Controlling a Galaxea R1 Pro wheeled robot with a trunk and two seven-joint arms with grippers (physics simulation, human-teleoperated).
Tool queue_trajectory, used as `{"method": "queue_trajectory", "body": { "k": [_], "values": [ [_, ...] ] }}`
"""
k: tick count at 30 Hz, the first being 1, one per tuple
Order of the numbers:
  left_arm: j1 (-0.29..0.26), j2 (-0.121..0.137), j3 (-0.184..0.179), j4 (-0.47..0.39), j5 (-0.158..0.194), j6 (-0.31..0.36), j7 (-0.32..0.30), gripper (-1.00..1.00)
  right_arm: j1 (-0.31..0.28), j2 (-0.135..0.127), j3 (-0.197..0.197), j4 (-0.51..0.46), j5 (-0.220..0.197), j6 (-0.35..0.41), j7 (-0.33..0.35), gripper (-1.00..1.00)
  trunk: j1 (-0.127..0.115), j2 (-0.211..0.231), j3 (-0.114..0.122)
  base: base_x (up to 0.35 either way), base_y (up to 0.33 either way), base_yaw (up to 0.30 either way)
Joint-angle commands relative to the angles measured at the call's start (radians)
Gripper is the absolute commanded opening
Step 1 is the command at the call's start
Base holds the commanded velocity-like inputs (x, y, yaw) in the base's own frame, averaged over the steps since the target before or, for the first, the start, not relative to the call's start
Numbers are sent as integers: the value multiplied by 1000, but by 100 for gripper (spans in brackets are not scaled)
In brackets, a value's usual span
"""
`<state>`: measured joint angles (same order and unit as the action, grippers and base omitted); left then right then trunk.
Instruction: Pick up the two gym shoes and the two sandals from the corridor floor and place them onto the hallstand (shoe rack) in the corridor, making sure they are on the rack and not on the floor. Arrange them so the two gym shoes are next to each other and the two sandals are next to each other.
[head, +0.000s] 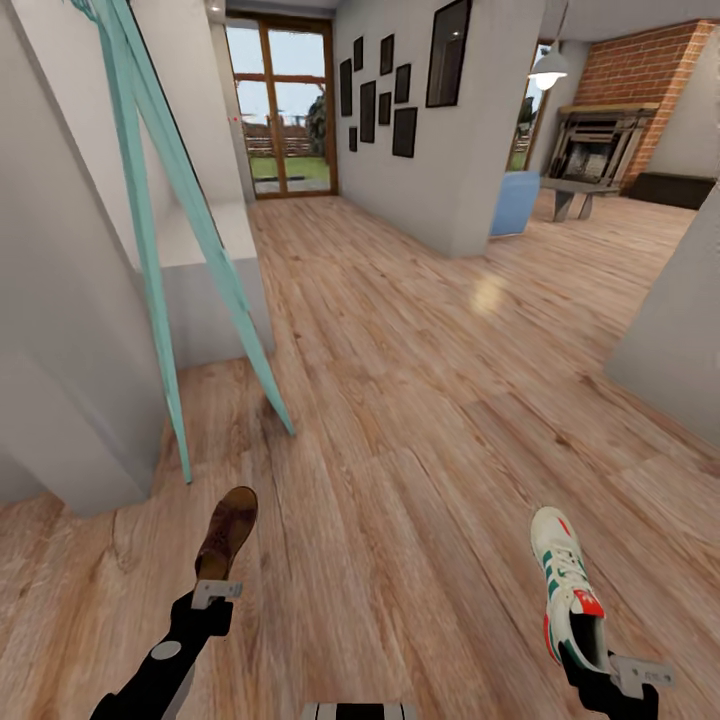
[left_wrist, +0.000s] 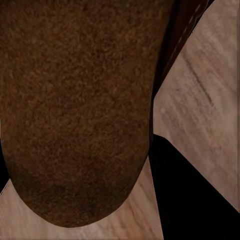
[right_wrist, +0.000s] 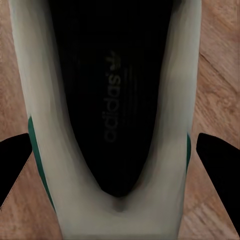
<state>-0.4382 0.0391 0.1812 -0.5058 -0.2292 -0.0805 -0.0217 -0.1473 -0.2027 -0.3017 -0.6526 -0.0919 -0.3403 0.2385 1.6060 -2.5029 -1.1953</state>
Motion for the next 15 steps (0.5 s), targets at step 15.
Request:
{"method": "queue_trajectory", "body": {
  "k": [15],
  "values": [
    [0,0,6,1,-4,-3,-4,-100,0,2,-2,3,-9,-2,8,-100,-14,17,80,0,0,0]
  ]
}}
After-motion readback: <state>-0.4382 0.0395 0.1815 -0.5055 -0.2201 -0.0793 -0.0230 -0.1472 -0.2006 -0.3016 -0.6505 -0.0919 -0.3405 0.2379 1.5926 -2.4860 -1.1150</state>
